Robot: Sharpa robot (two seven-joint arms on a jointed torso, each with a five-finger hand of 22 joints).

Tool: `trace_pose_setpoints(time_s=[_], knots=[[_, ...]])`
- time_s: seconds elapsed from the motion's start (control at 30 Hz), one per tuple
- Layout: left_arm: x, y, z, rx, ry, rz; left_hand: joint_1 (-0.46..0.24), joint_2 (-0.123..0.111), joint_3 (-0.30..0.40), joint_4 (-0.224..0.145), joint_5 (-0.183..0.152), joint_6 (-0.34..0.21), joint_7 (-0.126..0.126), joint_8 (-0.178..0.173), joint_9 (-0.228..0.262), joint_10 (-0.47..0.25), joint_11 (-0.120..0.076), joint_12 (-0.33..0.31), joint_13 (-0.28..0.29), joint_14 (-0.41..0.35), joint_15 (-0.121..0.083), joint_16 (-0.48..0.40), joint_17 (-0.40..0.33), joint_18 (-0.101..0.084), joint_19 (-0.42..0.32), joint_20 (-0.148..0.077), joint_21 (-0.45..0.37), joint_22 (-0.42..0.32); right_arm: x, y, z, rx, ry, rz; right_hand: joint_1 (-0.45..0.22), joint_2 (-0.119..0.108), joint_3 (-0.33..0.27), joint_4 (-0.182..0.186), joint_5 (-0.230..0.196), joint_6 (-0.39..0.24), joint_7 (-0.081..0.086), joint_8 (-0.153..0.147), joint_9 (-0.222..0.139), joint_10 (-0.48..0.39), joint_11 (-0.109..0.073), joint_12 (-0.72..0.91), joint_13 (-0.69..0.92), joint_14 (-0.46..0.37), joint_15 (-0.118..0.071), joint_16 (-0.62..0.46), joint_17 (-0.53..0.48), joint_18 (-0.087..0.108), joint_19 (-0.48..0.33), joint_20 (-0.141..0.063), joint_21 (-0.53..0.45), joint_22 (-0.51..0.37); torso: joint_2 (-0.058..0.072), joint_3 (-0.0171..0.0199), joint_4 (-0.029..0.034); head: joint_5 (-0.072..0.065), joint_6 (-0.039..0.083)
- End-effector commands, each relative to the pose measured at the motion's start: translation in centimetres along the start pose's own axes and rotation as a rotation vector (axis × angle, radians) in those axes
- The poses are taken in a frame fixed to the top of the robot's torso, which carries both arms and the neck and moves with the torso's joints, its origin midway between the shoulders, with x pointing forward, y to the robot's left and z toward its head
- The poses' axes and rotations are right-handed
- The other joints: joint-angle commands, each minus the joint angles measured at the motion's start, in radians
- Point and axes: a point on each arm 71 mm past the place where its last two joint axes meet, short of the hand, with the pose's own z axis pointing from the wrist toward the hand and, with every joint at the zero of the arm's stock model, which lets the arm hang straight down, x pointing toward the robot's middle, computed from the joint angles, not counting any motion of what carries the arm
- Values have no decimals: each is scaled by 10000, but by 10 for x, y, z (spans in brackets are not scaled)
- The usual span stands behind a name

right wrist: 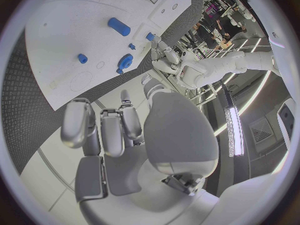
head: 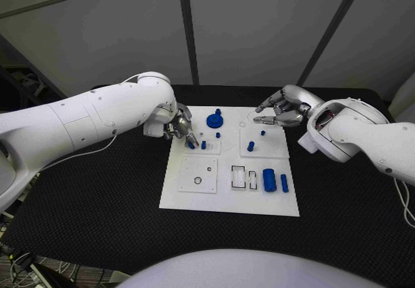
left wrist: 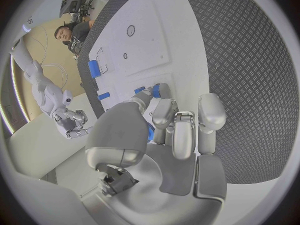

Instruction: Assemble the parts on the task board

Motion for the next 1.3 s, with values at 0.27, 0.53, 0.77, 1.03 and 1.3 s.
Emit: trace_pose_setpoints(time_s=[0.27, 0.53, 0.77, 1.03, 1.3], knots=[[6, 3, 3, -209, 207, 93, -92, -122, -321, 565, -690, 132, 3, -16, -7, 361, -45, -58, 826, 936, -78, 66, 2251, -209, 66, -28, 44, 46, -1, 1, 0, -74, 19, -35, -33, 50, -15, 60, 63, 88, 6, -20, 17, 22, -53, 69, 352, 456, -80, -53, 181, 54, 20, -2, -55, 12, 2, 1, -10, 5, 6], [5, 4, 3, -240, 64, -7, -71, -163, -465, 768, -862, 134, 14, -24, 0, 358, -37, -84, 810, 931, -81, 52, 2232, -210, 75, -32, 37, 55, -1, 1, 0, -75, 4, -33, -28, 43, -15, 80, 63, 91, 4, -25, 30, 11, -56, 51, 330, 456, -83, -69, 171, 57, 20, -5, -75, -3, 2, 0, -3, -3, 6], [3, 4, 3, -266, -147, -158, -61, -204, -675, 1099, -1061, 145, 23, -25, 19, 363, -31, -59, 808, 930, -82, 48, 2227, -212, 93, -35, 33, 74, -1, 1, 0, -82, -5, -32, -28, 43, -15, 80, 63, 91, 4, -25, 30, 11, -56, 51, 330, 456, -83, -69, 171, 57, 20, -5, -75, -3, 6, 1, -9, -7, 9], [1, 7, 3, -318, -279, -276, -43, -256, -786, 1245, -1130, 146, 26, -25, 32, 363, -28, -55, 805, 929, -84, 46, 2223, -212, 101, -36, 30, 81, -1, 1, 0, -78, -15, -32, -28, 43, -15, 80, 63, 91, 4, -25, 30, 11, -56, 51, 330, 456, -83, -69, 171, 57, 20, -5, -75, -3, 9, -3, -4, -15, 4], [0, 9, 2, -346, -329, -331, 4, -361, -979, 1480, -1232, 171, 25, -6, 68, 367, -28, -37, 805, 931, -85, 49, 2227, -216, 121, -38, 33, 102, -1, 1, 0, -78, -14, -32, -28, 43, -15, 80, 63, 91, 4, -25, 30, 11, -56, 51, 330, 456, -83, -69, 171, 57, 20, -5, -75, -3, -1, 1, -5, -15, -3]])
